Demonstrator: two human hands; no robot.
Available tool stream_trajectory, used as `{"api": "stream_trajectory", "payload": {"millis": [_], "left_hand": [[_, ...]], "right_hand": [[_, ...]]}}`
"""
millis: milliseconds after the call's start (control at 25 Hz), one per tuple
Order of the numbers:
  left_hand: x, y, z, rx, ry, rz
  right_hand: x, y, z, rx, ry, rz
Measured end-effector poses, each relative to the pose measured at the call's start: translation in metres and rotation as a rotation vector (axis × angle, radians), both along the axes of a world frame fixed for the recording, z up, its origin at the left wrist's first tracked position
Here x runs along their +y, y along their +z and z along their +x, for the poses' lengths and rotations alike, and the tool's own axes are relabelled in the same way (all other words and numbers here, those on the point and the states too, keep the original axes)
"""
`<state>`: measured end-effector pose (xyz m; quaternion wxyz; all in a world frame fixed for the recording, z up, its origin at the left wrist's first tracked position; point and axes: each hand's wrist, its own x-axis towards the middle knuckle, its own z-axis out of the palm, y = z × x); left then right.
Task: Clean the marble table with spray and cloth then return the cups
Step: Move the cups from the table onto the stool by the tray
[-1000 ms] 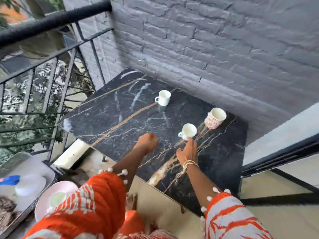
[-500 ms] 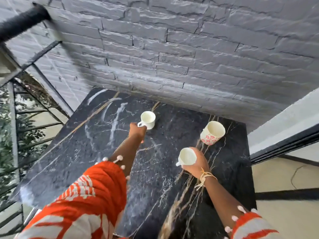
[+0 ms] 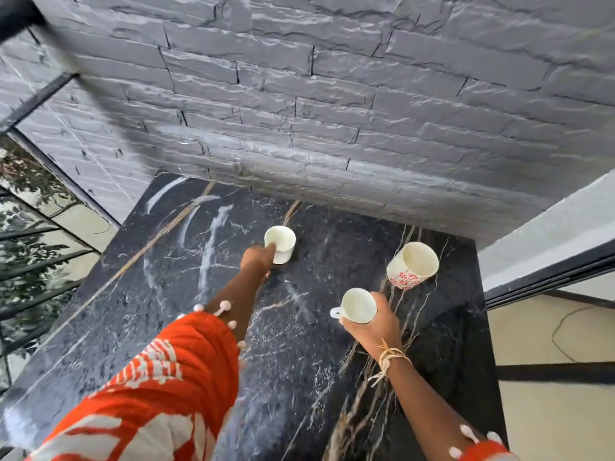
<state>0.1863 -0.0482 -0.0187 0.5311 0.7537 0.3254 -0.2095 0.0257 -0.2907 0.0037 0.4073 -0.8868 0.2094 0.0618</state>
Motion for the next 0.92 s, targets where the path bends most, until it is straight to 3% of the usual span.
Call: {"api": "stream_trajectory", "payload": {"millis": [120, 440, 680, 920], "left_hand": [[-0.011, 0.023, -0.021, -0.022, 0.226, -0.332], [-0.007, 0.062, -0.118, 0.078, 0.488, -0.782], [0.016, 0.071, -0.256, -0.017, 0.66, -0.853], [0.058, 0.062, -0.417, 0.0, 0.854, -0.815]], "right_hand": [[0.003, 0.004, 0.001, -0.024, 0.006, 0.001], [0.034, 0.024, -0.028, -0.062, 0.056, 0.117], [0.061, 0.037, -0.102, -0.168, 0.203, 0.302], [0.099, 0.034, -0.194, -0.121, 0.481, 0.306]]}}
